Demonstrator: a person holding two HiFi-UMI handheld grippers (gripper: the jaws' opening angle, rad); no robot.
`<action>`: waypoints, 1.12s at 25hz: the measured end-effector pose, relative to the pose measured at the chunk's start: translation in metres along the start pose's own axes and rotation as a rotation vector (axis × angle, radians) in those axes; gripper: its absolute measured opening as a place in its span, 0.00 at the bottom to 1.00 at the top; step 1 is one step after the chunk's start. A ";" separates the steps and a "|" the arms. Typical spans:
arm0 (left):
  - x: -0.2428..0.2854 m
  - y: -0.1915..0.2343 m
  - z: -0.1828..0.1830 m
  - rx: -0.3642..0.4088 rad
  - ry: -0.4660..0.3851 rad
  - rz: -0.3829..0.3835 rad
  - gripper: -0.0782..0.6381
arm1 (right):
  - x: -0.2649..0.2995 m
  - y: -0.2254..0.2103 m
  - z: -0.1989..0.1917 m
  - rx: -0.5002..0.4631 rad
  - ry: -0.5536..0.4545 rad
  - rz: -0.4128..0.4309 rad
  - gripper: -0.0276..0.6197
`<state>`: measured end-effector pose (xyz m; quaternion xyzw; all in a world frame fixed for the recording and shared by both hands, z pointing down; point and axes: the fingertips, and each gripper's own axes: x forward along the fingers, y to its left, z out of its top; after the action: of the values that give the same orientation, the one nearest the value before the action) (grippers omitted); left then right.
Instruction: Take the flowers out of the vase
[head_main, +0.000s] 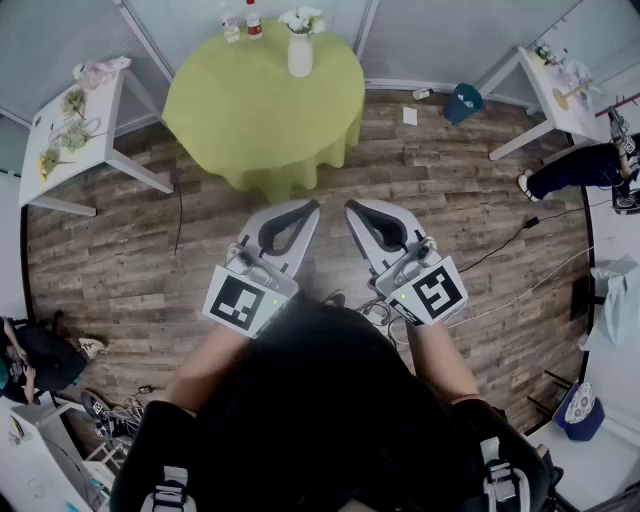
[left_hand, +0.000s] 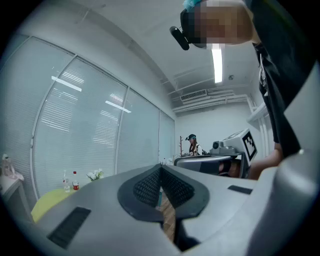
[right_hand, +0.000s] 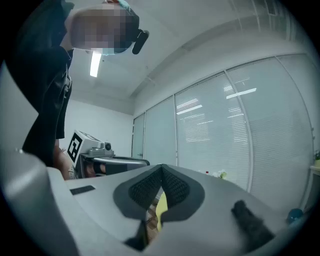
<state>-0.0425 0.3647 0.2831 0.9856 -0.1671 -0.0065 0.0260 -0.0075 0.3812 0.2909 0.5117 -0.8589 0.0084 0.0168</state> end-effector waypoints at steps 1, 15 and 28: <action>0.000 -0.001 -0.001 0.004 0.002 0.002 0.13 | -0.001 0.000 -0.001 0.002 0.000 -0.003 0.07; -0.001 0.014 -0.013 0.035 0.026 0.018 0.13 | 0.014 0.002 -0.013 0.002 0.014 -0.021 0.07; -0.009 0.072 -0.016 0.040 0.004 -0.047 0.13 | 0.069 -0.001 -0.015 -0.001 0.033 -0.097 0.07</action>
<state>-0.0740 0.3009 0.3030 0.9896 -0.1438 -0.0016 0.0063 -0.0390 0.3205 0.3086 0.5524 -0.8329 0.0158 0.0313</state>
